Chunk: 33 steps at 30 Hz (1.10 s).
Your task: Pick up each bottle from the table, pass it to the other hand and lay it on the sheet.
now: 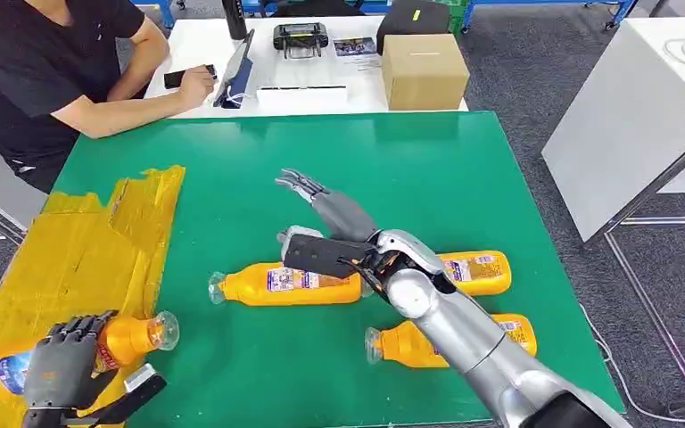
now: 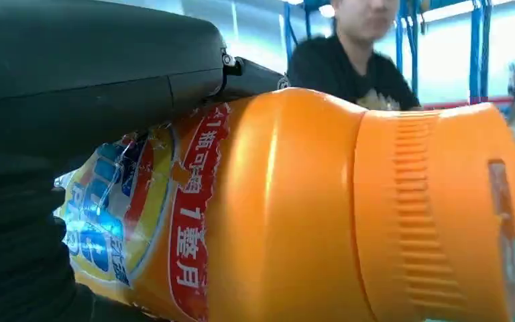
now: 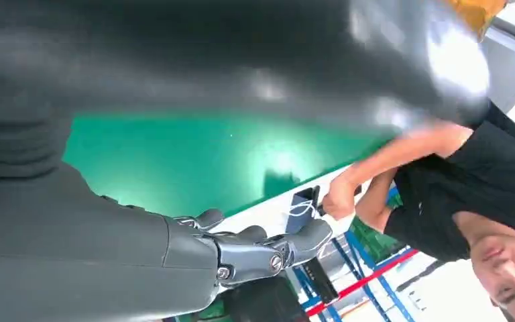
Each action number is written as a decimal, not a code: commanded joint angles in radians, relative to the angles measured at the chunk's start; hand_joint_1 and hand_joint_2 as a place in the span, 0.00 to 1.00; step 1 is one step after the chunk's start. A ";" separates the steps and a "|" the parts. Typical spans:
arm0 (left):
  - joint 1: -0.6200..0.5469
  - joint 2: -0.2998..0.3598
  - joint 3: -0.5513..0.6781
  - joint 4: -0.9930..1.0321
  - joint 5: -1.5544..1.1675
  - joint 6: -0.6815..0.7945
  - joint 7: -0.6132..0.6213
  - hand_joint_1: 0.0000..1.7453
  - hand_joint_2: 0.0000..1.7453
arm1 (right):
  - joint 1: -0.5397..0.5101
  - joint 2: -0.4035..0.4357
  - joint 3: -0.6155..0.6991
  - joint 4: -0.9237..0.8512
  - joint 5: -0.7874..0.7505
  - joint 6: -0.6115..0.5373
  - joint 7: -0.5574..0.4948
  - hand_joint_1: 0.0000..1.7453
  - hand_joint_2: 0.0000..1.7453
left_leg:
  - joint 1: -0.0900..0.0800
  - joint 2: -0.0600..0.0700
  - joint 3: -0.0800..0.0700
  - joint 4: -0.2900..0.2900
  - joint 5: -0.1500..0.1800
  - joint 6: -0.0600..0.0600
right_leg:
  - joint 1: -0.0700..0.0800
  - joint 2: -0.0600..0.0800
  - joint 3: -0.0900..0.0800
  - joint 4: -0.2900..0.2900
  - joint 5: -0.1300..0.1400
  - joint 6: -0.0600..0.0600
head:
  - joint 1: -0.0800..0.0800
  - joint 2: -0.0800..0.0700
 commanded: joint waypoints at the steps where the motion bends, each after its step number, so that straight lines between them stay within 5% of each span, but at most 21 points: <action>1: -0.039 0.052 -0.064 0.121 0.030 -0.032 -0.009 1.00 1.00 | -0.084 0.010 0.043 0.108 -0.007 0.011 0.007 0.00 1.00 | 0.001 0.000 0.004 -0.001 -0.001 0.000 | 0.001 0.000 0.005 -0.002 0.000 -0.001 | 0.000 0.000; 8: -0.100 0.097 -0.217 0.239 0.097 -0.126 -0.026 1.00 1.00 | -0.109 0.080 0.083 0.230 -0.002 0.007 0.004 0.00 1.00 | 0.000 -0.002 0.004 -0.003 0.000 -0.001 | 0.000 -0.001 0.004 -0.002 0.000 -0.001 | 0.000 0.000; 9: -0.103 0.107 -0.226 0.250 0.116 -0.142 -0.019 0.04 1.00 | -0.111 0.085 0.089 0.237 -0.001 0.006 0.002 0.00 1.00 | 0.001 -0.002 0.004 -0.002 0.001 -0.001 | 0.000 -0.001 0.004 -0.002 0.000 -0.002 | 0.000 0.000; 10: -0.106 0.113 -0.231 0.256 0.121 -0.151 -0.021 0.00 1.00 | -0.110 0.087 0.091 0.240 -0.001 0.004 0.002 0.00 1.00 | 0.001 -0.002 0.004 -0.002 0.001 -0.001 | 0.001 -0.001 0.004 -0.003 0.000 -0.002 | 0.000 0.000; 15: -0.103 0.162 -0.249 0.258 0.176 -0.189 -0.055 0.00 1.00 | -0.130 0.104 0.108 0.266 -0.002 0.018 0.000 0.00 1.00 | 0.000 -0.001 0.002 -0.001 0.000 -0.001 | 0.000 0.000 0.002 -0.001 0.000 -0.001 | 0.000 0.000; 16: -0.100 0.171 -0.250 0.251 0.166 -0.191 -0.041 0.00 0.00 | -0.136 0.108 0.109 0.276 -0.005 0.021 0.002 0.00 1.00 | -0.001 -0.001 0.003 -0.001 0.000 -0.001 | -0.001 0.000 0.003 0.000 0.000 -0.001 | 0.000 0.000; 33: -0.114 0.173 -0.164 0.107 0.389 -0.286 -0.129 0.00 0.00 | -0.175 0.128 0.136 0.396 -0.019 0.052 0.016 0.00 1.00 | 0.002 -0.005 0.001 0.000 0.001 -0.001 | 0.001 -0.002 0.003 0.000 0.000 -0.001 | 0.000 0.000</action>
